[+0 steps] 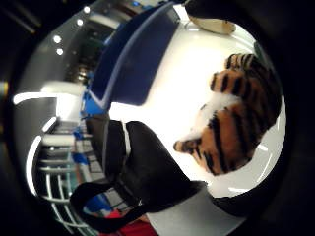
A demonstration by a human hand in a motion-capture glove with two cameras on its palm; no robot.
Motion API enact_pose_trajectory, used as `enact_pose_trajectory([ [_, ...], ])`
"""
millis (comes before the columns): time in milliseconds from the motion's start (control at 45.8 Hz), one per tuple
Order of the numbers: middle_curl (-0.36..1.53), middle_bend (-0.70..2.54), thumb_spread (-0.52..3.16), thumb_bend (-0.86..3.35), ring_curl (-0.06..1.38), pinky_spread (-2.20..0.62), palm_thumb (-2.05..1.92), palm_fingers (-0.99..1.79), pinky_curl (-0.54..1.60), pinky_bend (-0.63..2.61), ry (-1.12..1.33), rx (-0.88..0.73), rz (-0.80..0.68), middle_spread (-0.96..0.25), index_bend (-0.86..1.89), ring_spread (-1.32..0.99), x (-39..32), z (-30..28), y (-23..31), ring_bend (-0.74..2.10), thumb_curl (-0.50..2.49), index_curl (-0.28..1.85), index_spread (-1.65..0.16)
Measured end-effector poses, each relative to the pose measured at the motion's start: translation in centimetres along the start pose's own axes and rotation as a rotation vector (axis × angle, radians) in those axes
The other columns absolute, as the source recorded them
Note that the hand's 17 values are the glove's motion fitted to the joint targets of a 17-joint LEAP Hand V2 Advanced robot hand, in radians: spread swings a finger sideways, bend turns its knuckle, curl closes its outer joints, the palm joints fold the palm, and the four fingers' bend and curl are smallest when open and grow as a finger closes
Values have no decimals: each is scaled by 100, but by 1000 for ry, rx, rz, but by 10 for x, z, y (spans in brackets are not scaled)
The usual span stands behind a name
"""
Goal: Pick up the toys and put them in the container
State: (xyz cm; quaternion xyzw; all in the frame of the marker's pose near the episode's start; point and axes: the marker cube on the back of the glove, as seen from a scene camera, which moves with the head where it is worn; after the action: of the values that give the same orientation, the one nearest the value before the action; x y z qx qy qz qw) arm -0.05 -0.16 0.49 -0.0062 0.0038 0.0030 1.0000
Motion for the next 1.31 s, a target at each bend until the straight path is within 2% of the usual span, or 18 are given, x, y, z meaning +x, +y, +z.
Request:
enact_pose_trajectory([
  [218, 10, 19, 80, -10, 2, 4, -14, 1, 21, 66, 13, -115, 30, -9, 20, -8, 2, 29, -5, 15, 3, 12, -29],
  [349, 11, 12, 88, -9, 1, 8, -12, -2, 30, 97, -43, -194, 12, -8, 18, -4, 1, 43, -1, 11, 6, 16, -33],
  [502, 12, 11, 94, -6, 4, 8, -8, -4, 37, 118, 40, -227, 3, -6, 17, -1, -1, 45, 3, 20, 10, 19, -36],
  [742, 14, 16, 109, 1, 10, 4, 5, 16, 34, 109, 136, -217, -22, -8, 32, -3, -6, 44, 6, 36, 19, 27, -40],
  [960, 17, 19, 125, 13, 14, -10, 29, 43, 30, 94, 160, -164, -21, -18, 55, -16, -4, 38, 2, 50, 30, 38, -38],
  [1157, 21, 24, 124, 21, 21, -31, 50, 76, 31, 100, 243, -90, -59, -32, 46, -35, -10, 36, -1, 67, 41, 40, -37],
  [1309, 26, 30, 112, 21, 23, -39, 58, 85, 33, 99, 314, -84, -88, -40, 46, -45, -10, 32, -8, 67, 49, 45, -36],
])
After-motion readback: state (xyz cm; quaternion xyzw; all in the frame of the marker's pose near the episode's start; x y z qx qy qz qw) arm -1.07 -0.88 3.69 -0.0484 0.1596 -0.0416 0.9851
